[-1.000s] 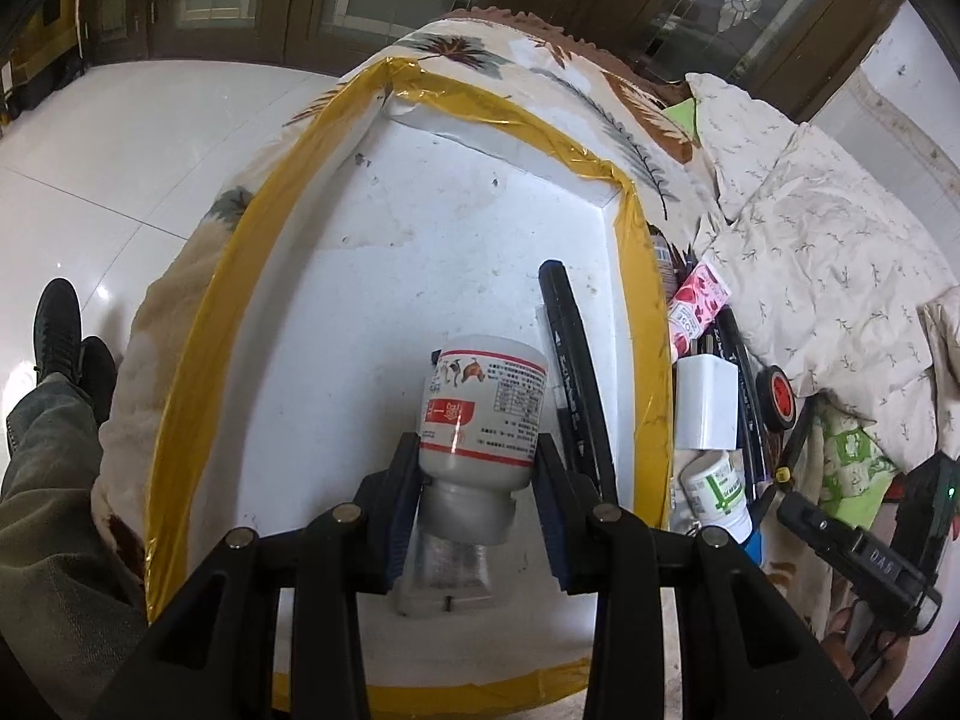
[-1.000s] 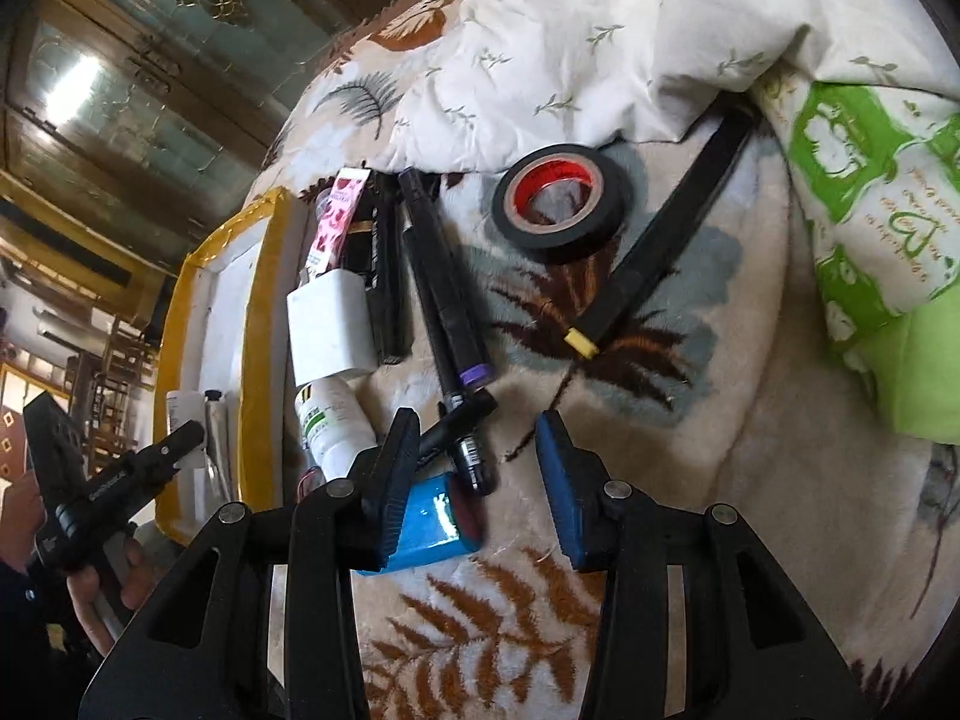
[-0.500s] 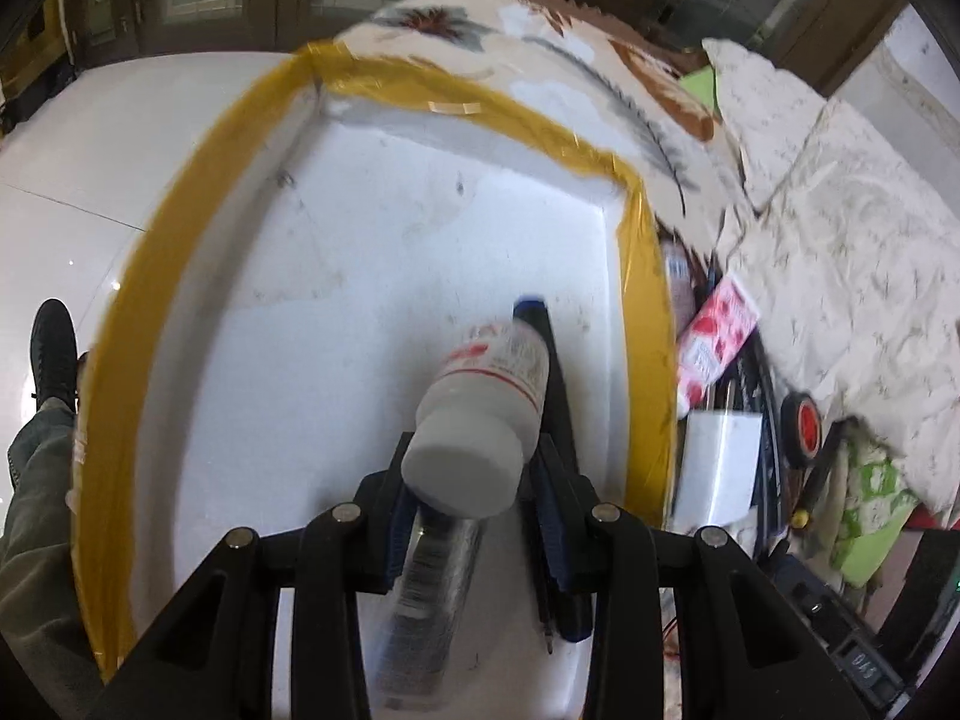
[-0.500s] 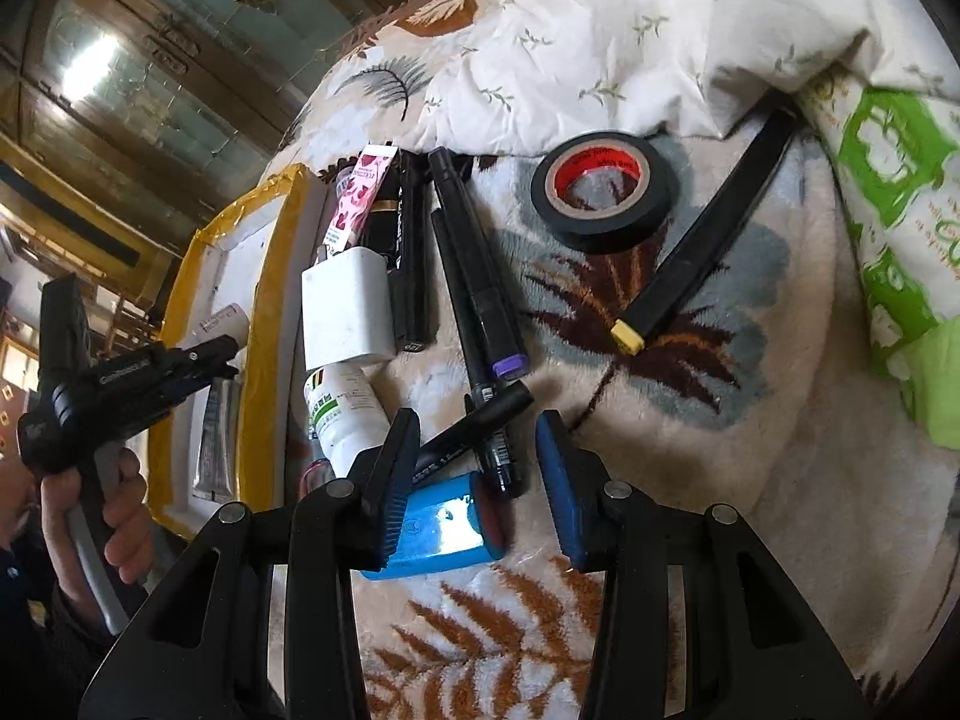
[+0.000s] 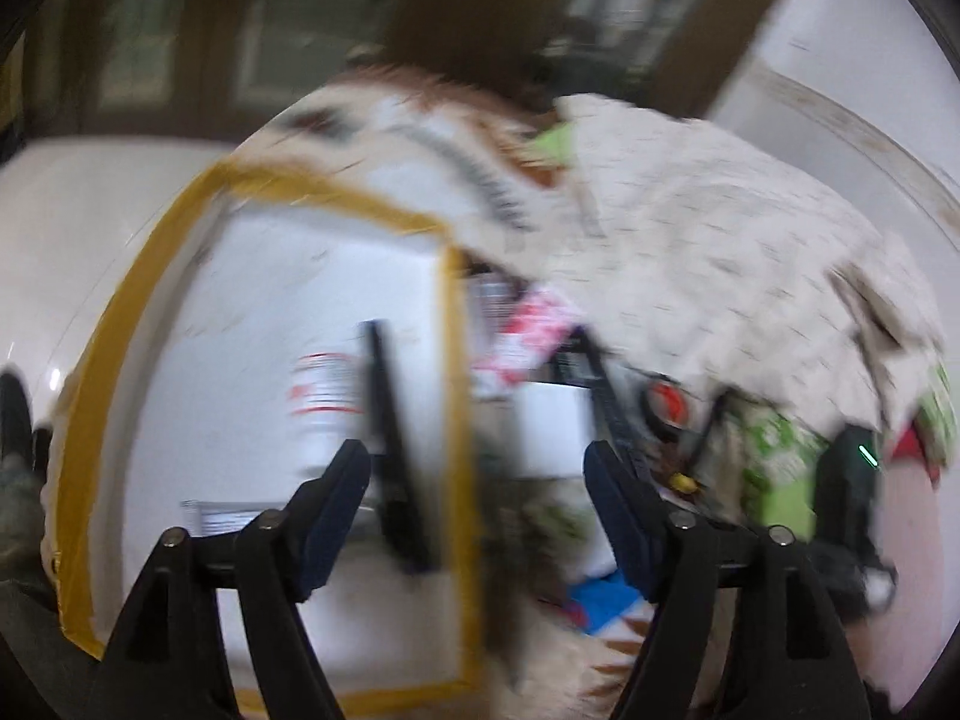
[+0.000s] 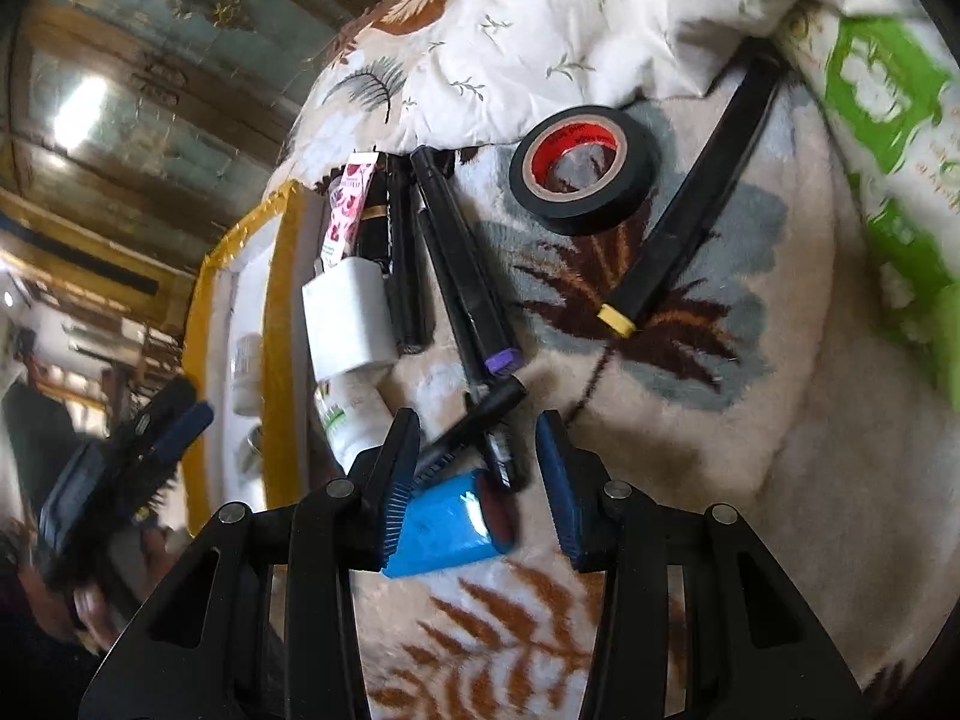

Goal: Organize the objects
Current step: 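Grasp a black marker with the right tool while the left tool moves to the blue battery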

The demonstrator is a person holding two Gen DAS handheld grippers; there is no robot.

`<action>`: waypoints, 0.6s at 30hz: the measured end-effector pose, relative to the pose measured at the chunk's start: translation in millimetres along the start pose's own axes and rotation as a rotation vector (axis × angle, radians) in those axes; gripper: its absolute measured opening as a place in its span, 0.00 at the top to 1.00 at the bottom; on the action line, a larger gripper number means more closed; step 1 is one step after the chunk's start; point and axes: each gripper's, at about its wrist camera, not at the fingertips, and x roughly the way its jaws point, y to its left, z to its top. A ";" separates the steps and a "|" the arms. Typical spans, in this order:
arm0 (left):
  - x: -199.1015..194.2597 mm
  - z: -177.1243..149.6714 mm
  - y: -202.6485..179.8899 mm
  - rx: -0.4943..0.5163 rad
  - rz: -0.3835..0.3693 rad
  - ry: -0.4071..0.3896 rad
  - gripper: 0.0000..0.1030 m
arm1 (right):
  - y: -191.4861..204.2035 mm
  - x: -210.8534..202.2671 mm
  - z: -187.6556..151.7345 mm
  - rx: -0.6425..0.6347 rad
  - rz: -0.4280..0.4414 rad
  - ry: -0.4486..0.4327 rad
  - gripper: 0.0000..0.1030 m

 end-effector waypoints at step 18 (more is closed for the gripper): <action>17.8 -35.0 -54.4 0.267 -0.046 0.109 0.25 | 14.5 -9.6 -0.3 -0.044 -0.071 -0.026 0.90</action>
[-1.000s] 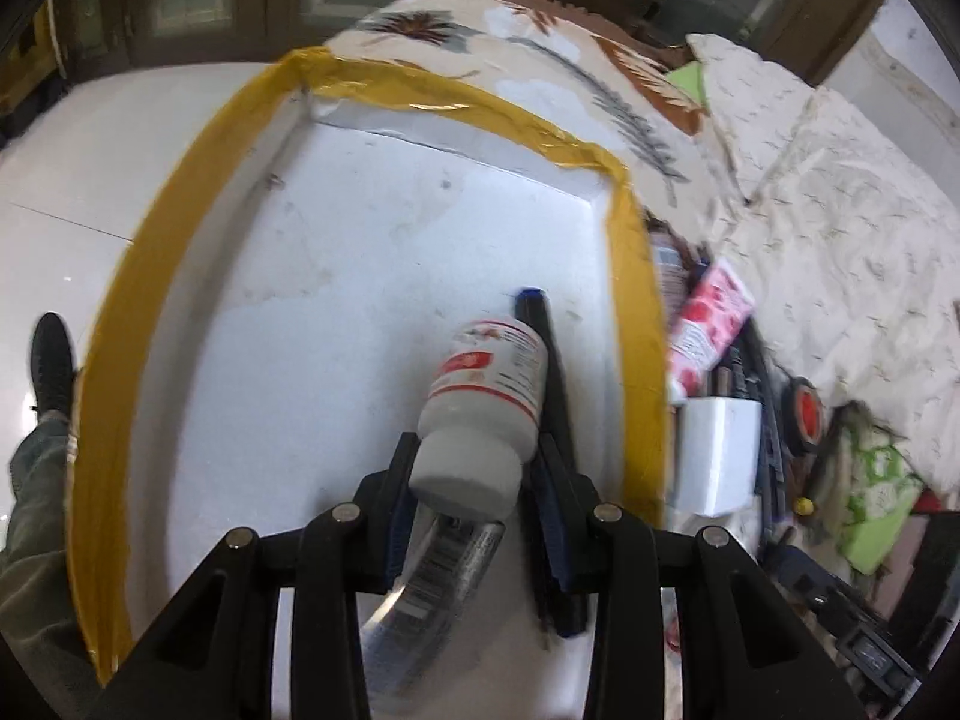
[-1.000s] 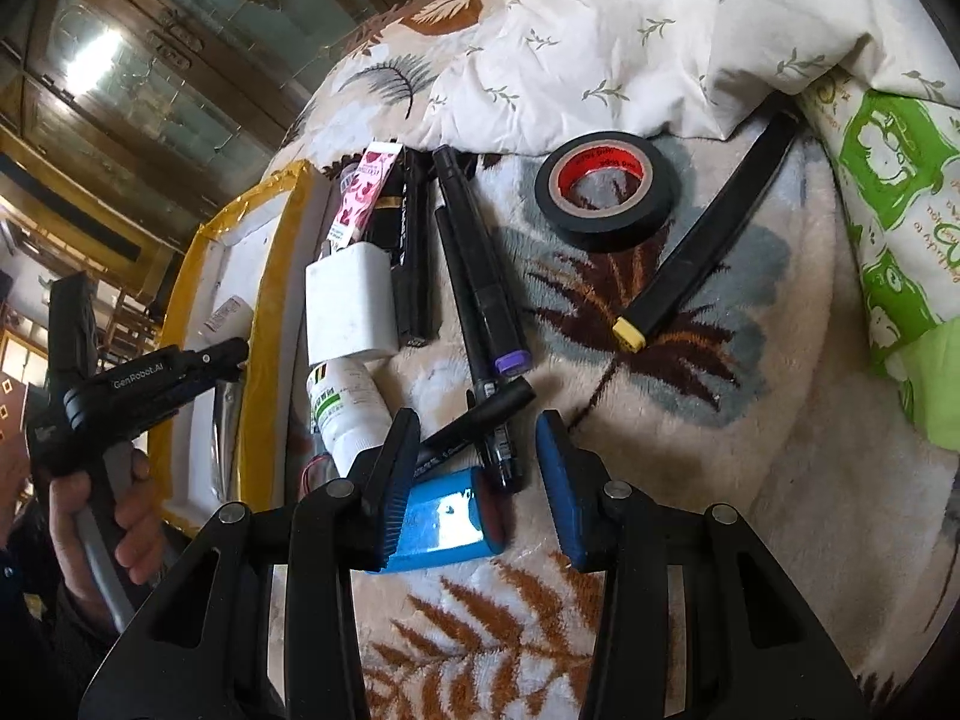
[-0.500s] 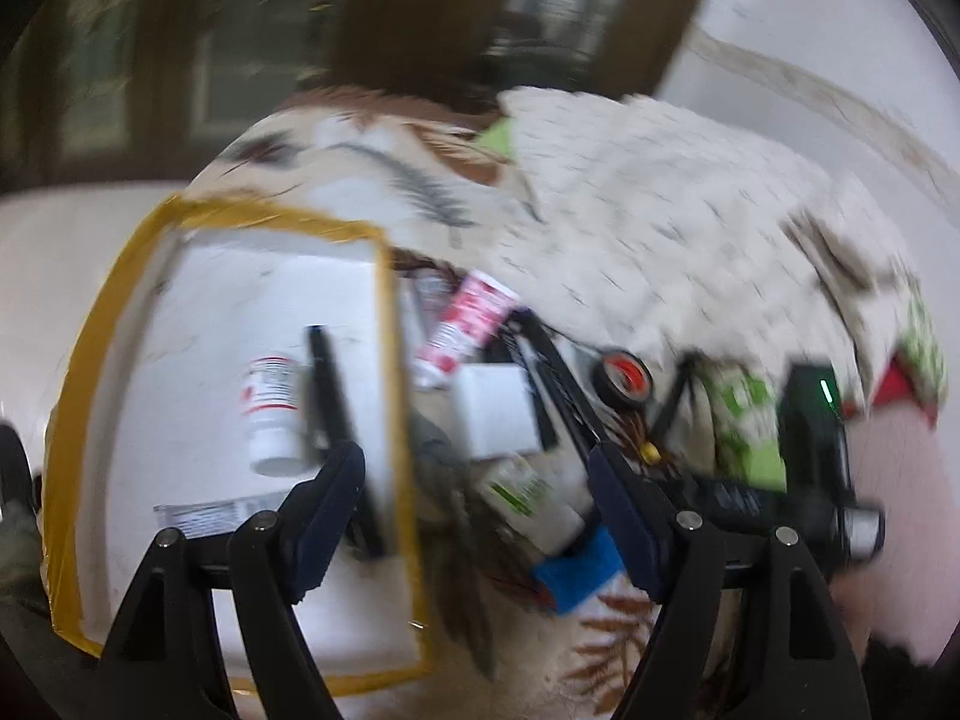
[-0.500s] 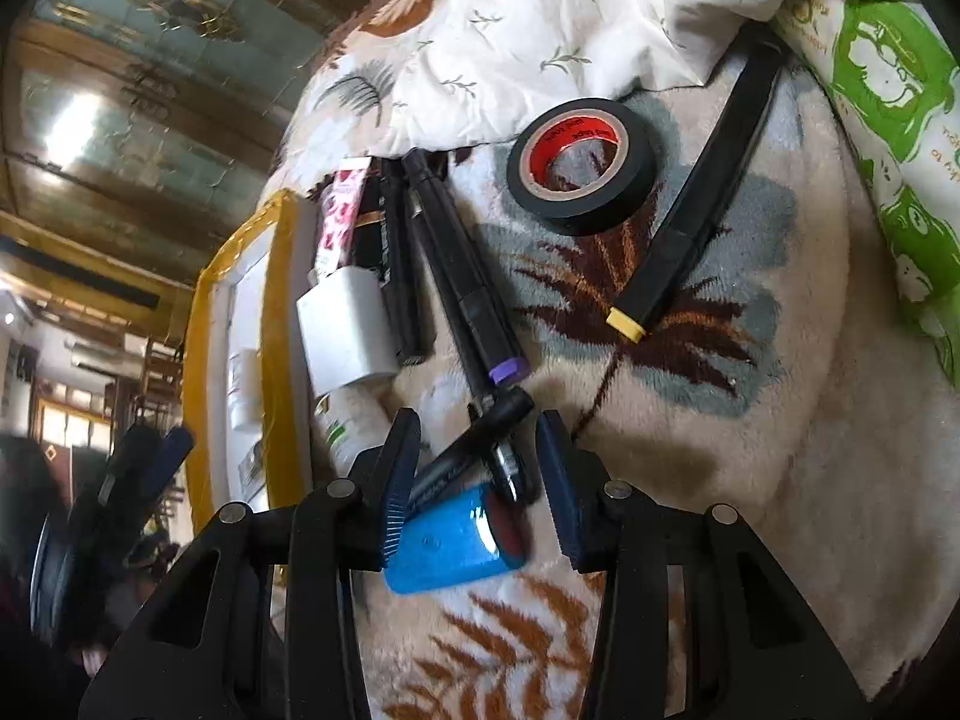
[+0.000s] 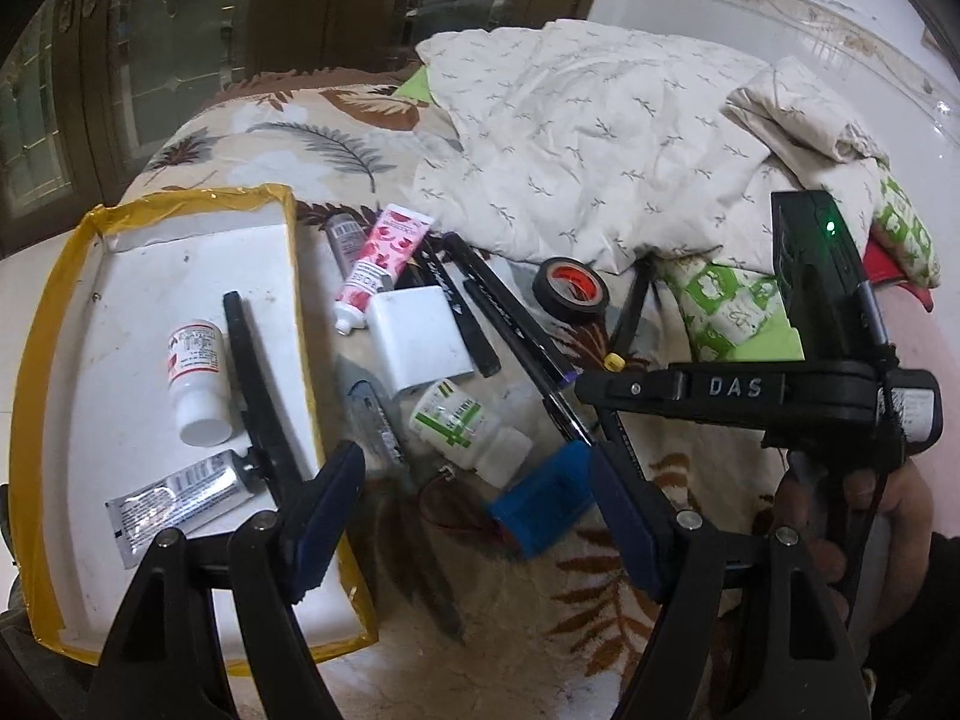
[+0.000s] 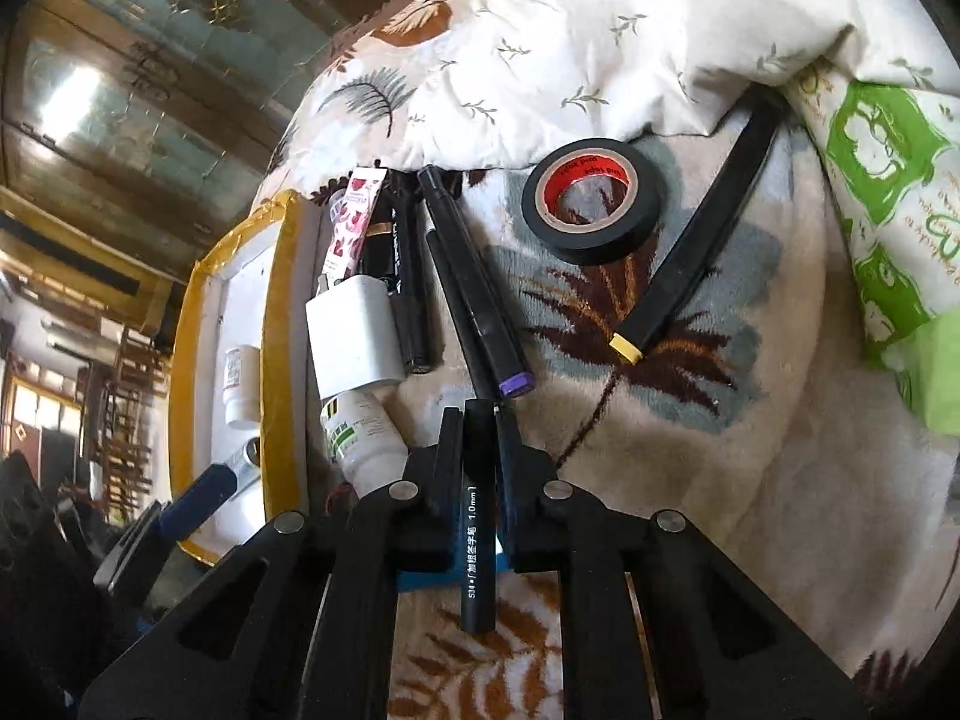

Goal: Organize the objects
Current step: 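Grasp a black marker with the right tool while the left tool moves to the blue battery, then grasp the blue battery pack with the left tool while the right tool lifts the black marker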

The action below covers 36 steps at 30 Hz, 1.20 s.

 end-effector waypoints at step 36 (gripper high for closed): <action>8.7 -3.1 14.0 -0.069 -0.076 0.065 0.25 | -33.8 -18.9 5.4 0.057 -0.006 -0.024 0.91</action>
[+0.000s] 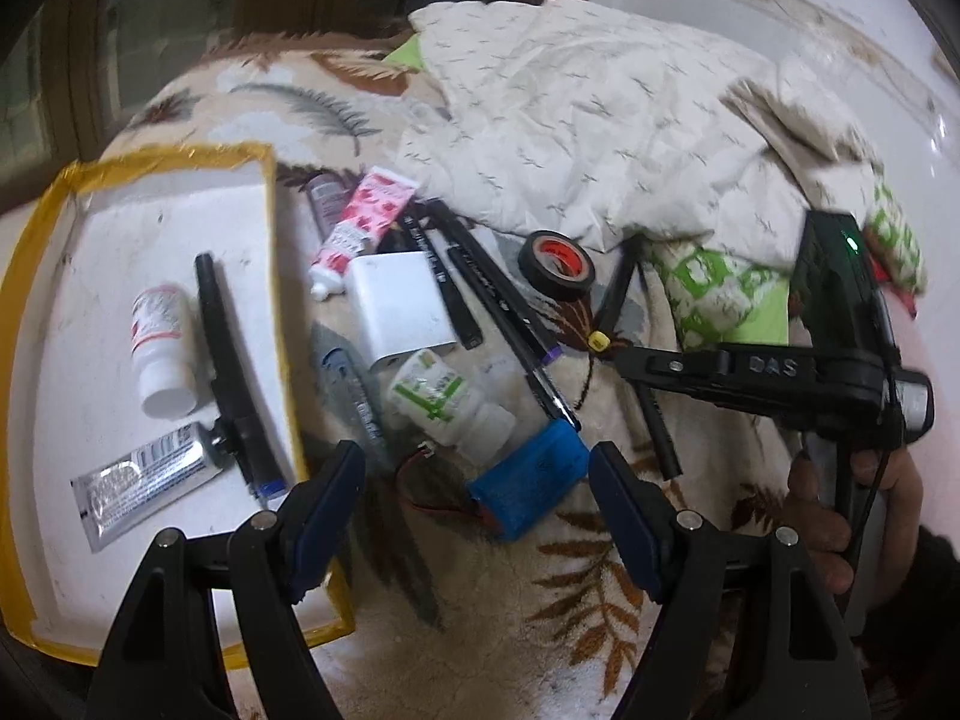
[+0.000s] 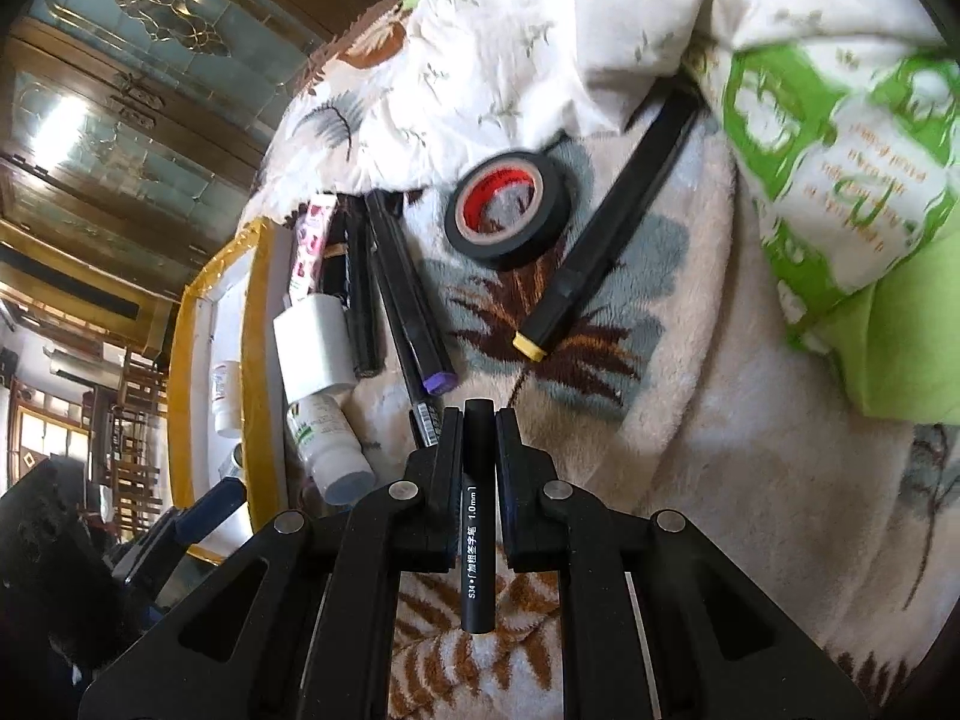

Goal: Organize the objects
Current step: 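Grasp the blue battery pack with the left tool while the right tool lifts the black marker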

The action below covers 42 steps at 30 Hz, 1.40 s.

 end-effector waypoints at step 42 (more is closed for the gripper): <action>27.2 -23.3 3.7 -0.051 -0.071 0.198 0.63 | 19.8 20.6 -31.0 -0.121 -0.066 0.163 0.85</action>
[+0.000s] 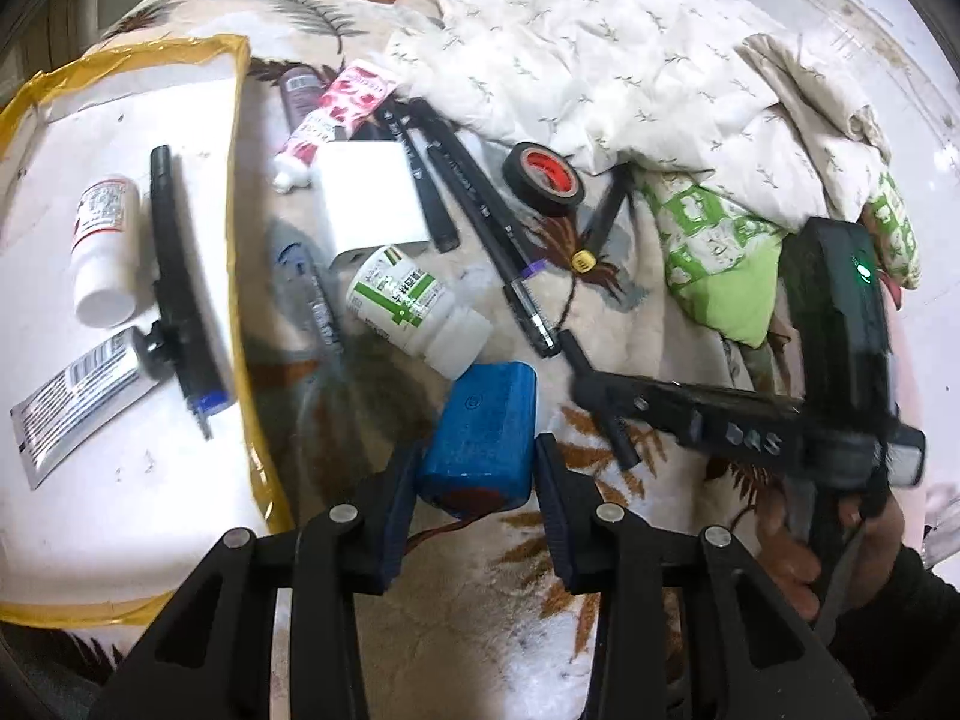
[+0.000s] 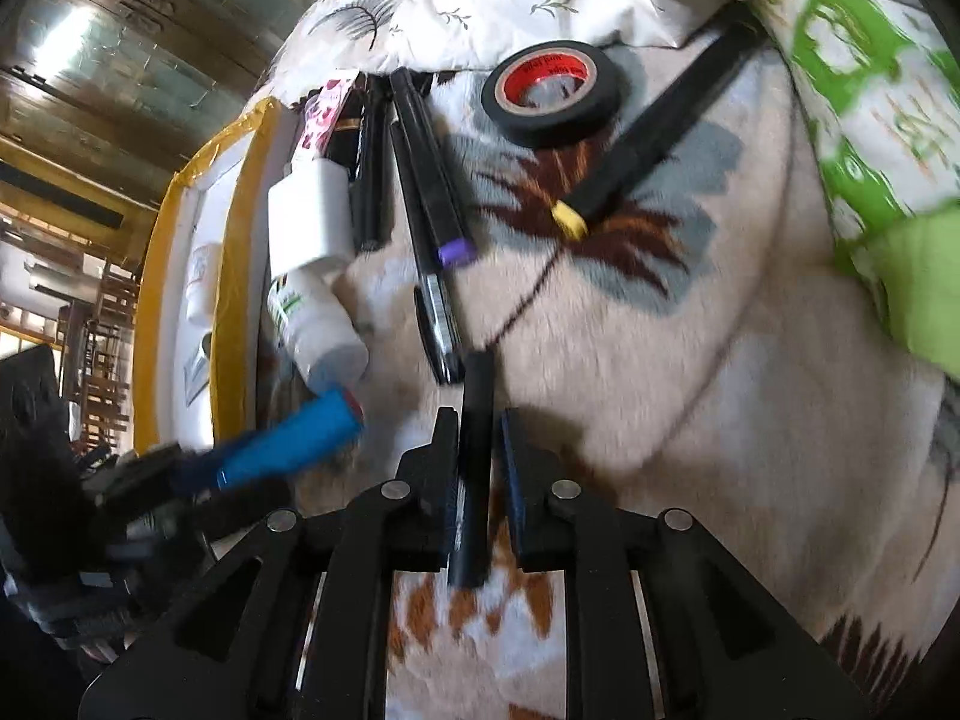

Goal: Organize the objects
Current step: 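Grasp the blue battery pack with the left tool while the right tool lifts the black marker, then carry the blue battery and black marker over the tray with both tools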

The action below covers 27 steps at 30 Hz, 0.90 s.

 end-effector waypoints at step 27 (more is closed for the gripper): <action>-27.8 -6.1 2.7 -0.091 -0.067 -0.011 0.66 | 42.1 -11.4 -4.4 -0.120 -0.035 -0.092 0.90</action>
